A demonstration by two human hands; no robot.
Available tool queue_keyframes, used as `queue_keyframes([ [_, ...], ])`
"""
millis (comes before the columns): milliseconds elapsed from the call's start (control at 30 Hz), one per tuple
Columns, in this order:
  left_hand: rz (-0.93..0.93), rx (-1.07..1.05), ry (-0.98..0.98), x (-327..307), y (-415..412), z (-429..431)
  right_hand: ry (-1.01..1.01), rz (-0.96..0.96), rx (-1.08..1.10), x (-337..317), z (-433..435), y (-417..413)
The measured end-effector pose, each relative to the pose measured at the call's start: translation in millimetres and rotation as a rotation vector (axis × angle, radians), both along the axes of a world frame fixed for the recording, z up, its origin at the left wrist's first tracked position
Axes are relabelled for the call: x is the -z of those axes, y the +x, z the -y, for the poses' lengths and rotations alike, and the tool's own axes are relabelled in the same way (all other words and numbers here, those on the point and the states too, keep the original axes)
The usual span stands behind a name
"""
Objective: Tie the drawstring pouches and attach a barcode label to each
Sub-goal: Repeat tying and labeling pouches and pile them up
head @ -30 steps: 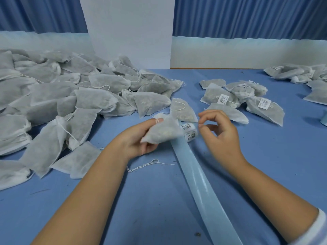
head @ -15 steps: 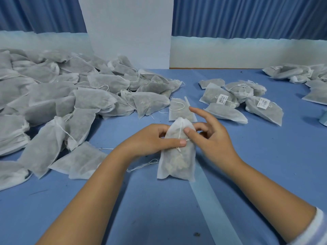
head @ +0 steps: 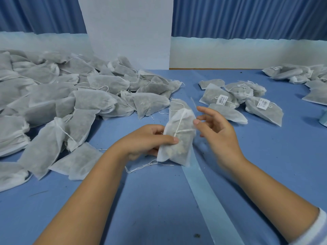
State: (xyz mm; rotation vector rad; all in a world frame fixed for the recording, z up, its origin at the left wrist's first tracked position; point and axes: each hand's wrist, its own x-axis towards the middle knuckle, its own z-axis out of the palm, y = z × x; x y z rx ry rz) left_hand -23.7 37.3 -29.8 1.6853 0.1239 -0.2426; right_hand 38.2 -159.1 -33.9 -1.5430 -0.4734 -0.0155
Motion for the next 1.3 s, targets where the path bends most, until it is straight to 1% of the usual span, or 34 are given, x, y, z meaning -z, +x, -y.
queue_keyframes([
  [133,0.02,-0.116,-0.027,-2,2,-1,0.052,0.03,0.051,-6,3,-2],
  [300,0.077,-0.183,0.005,-3,2,1,0.07,0.07,0.007,-8,4,-5],
  [400,0.104,-0.184,0.048,-3,1,3,0.083,-0.029,-0.075,-7,1,-6],
  [533,0.148,-0.147,0.078,-3,0,8,0.039,-0.161,-0.155,-4,-3,-6],
  [633,0.156,-0.125,0.091,-3,-1,9,0.017,-0.242,-0.146,-2,-5,-5],
  [700,0.164,-0.112,0.109,-4,-2,9,0.008,-0.263,-0.111,-2,-5,-4],
  [900,0.174,-0.097,0.218,-5,-3,9,0.02,-0.187,-0.062,-1,-4,-8],
  [1033,0.194,-0.06,0.246,-7,-5,11,-0.064,-0.062,0.008,2,-6,-9],
  [1133,0.19,-0.05,0.225,-9,-6,15,-0.106,0.027,0.036,4,-5,-10],
  [1300,0.155,-0.144,0.185,-11,-3,20,-0.141,0.118,0.042,6,-6,-10],
])
